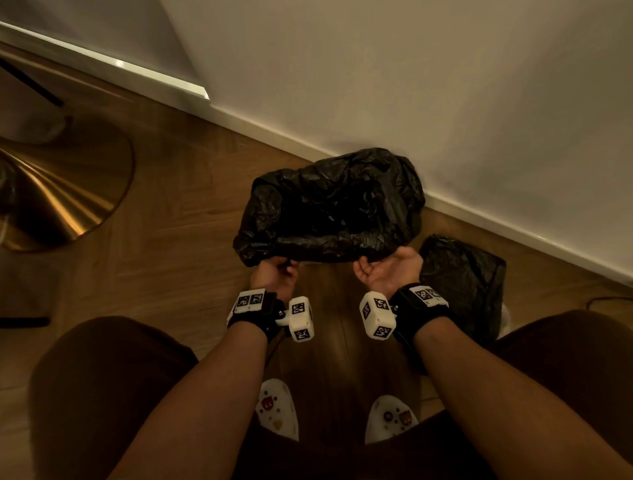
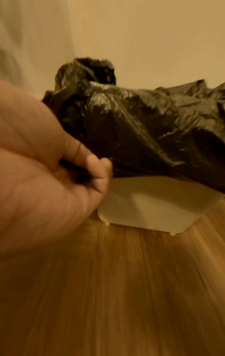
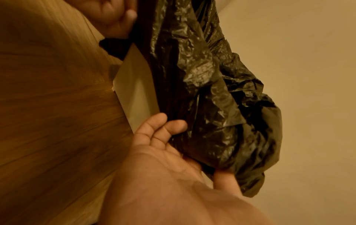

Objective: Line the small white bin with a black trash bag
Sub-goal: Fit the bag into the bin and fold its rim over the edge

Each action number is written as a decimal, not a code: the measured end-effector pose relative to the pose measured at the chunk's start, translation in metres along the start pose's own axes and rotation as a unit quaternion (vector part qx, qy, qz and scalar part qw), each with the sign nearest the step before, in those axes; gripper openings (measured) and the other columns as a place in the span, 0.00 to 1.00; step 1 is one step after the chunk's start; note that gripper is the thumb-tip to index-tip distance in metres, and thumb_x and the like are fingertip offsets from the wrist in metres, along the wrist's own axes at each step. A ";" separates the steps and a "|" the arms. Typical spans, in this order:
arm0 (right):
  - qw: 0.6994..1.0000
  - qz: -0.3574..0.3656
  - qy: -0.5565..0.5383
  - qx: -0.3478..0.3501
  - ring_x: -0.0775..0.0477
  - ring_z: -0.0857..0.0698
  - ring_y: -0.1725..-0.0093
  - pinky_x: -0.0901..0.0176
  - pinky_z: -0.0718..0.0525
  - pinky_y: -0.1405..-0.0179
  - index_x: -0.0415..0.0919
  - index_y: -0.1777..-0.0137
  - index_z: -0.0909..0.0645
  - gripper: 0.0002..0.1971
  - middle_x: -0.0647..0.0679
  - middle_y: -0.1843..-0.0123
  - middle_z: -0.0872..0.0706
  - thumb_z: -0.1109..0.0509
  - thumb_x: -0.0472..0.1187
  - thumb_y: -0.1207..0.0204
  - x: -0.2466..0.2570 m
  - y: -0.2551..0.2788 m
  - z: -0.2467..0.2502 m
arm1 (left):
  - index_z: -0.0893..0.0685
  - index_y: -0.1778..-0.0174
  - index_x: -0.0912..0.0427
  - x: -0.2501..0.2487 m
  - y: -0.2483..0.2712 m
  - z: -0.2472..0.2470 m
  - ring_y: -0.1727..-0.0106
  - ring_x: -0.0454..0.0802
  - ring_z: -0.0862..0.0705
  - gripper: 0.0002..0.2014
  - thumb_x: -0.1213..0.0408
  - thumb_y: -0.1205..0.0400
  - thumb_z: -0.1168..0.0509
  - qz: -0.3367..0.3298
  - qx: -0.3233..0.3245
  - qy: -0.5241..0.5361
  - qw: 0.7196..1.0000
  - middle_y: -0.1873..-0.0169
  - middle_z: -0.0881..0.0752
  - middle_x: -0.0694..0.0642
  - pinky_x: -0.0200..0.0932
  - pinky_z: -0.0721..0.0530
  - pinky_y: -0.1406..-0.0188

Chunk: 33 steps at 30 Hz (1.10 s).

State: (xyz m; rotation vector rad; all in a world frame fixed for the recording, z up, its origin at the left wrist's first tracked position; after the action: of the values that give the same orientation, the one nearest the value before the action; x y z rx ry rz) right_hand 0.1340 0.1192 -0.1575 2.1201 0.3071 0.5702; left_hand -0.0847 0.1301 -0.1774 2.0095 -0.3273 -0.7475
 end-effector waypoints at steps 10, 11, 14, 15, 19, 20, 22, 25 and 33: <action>0.990 0.065 0.079 -0.098 0.42 0.10 0.50 0.47 0.12 0.44 0.40 0.39 0.29 0.14 0.40 0.48 0.17 0.29 0.34 0.21 0.018 0.005 0.005 | 0.20 0.52 0.63 -0.031 0.003 -0.002 0.50 0.59 0.18 0.13 0.81 0.20 0.47 -0.081 -0.040 -0.012 0.996 0.49 0.19 0.64 0.52 0.12 0.49; 0.986 0.081 0.097 -0.107 0.42 0.10 0.48 0.47 0.13 0.41 0.39 0.42 0.28 0.13 0.39 0.51 0.16 0.28 0.33 0.21 0.023 0.006 0.006 | 0.20 0.51 0.63 -0.033 0.003 -0.003 0.49 0.60 0.18 0.15 0.82 0.22 0.48 -0.096 -0.035 -0.026 0.994 0.47 0.19 0.64 0.53 0.12 0.49; 0.971 0.148 0.142 -0.120 0.38 0.12 0.43 0.44 0.14 0.36 0.37 0.42 0.24 0.10 0.39 0.51 0.14 0.30 0.32 0.20 0.036 0.013 0.003 | 0.21 0.54 0.62 -0.040 0.010 -0.011 0.43 0.62 0.20 0.16 0.84 0.23 0.49 -0.155 -0.034 -0.125 0.979 0.47 0.19 0.62 0.53 0.12 0.51; 0.962 0.180 0.165 -0.119 0.37 0.11 0.44 0.44 0.13 0.39 0.40 0.46 0.22 0.06 0.39 0.52 0.13 0.30 0.33 0.21 0.041 0.015 0.000 | 0.22 0.56 0.60 -0.041 0.011 -0.013 0.42 0.62 0.20 0.15 0.84 0.23 0.48 -0.165 -0.031 -0.150 0.974 0.49 0.19 0.62 0.53 0.13 0.51; 0.849 0.347 0.376 -0.129 0.45 0.13 0.60 0.45 0.12 0.52 0.48 0.59 0.20 0.05 0.45 0.62 0.15 0.26 0.41 0.26 0.057 0.035 -0.020 | 0.20 0.40 0.62 -0.043 0.016 -0.024 0.42 0.61 0.14 0.12 0.71 0.20 0.38 -0.164 -0.003 -0.155 0.974 0.45 0.14 0.62 0.51 0.11 0.54; 0.822 0.375 0.413 -0.114 0.47 0.14 0.61 0.45 0.13 0.53 0.49 0.57 0.20 0.05 0.47 0.62 0.15 0.26 0.42 0.27 0.056 0.041 -0.026 | 0.21 0.35 0.62 -0.044 0.015 -0.026 0.41 0.60 0.13 0.17 0.64 0.20 0.34 -0.168 0.004 -0.153 0.974 0.42 0.14 0.61 0.51 0.10 0.55; 0.774 0.408 0.478 -0.076 0.50 0.15 0.63 0.46 0.12 0.55 0.53 0.53 0.19 0.05 0.51 0.64 0.15 0.27 0.45 0.26 0.050 0.047 -0.035 | 0.21 0.34 0.59 -0.047 0.015 -0.031 0.42 0.56 0.13 0.24 0.54 0.24 0.27 -0.178 0.005 -0.177 0.968 0.41 0.13 0.57 0.52 0.09 0.52; 0.681 0.415 0.604 -0.020 0.55 0.15 0.57 0.53 0.14 0.49 0.61 0.31 0.25 0.22 0.60 0.57 0.15 0.31 0.49 0.26 0.038 0.045 -0.045 | 0.21 0.35 0.57 -0.055 0.013 -0.035 0.43 0.53 0.12 0.35 0.47 0.36 0.19 -0.192 -0.033 -0.232 0.953 0.43 0.12 0.53 0.56 0.10 0.46; 0.388 0.394 0.832 -0.040 0.42 0.13 0.44 0.46 0.27 0.36 0.56 0.33 0.22 0.16 0.49 0.50 0.10 0.34 0.49 0.20 0.046 0.033 -0.072 | 0.22 0.39 0.59 -0.084 0.024 -0.056 0.47 0.63 0.14 0.20 0.69 0.27 0.32 -0.189 -0.051 -0.389 0.900 0.43 0.15 0.61 0.59 0.11 0.48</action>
State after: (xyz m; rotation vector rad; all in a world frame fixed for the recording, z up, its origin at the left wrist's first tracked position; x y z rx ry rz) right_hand 0.1380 0.1704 -0.0819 0.5333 0.2273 3.0609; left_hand -0.1135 0.1977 -0.1046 1.6040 -0.3417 -1.7802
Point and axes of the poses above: each hand's wrist, its own y-axis away from the middle knuckle, its own z-axis out of the back of the hand, x = y × z, the point moved 7 cm from there along -y, towards the middle knuckle
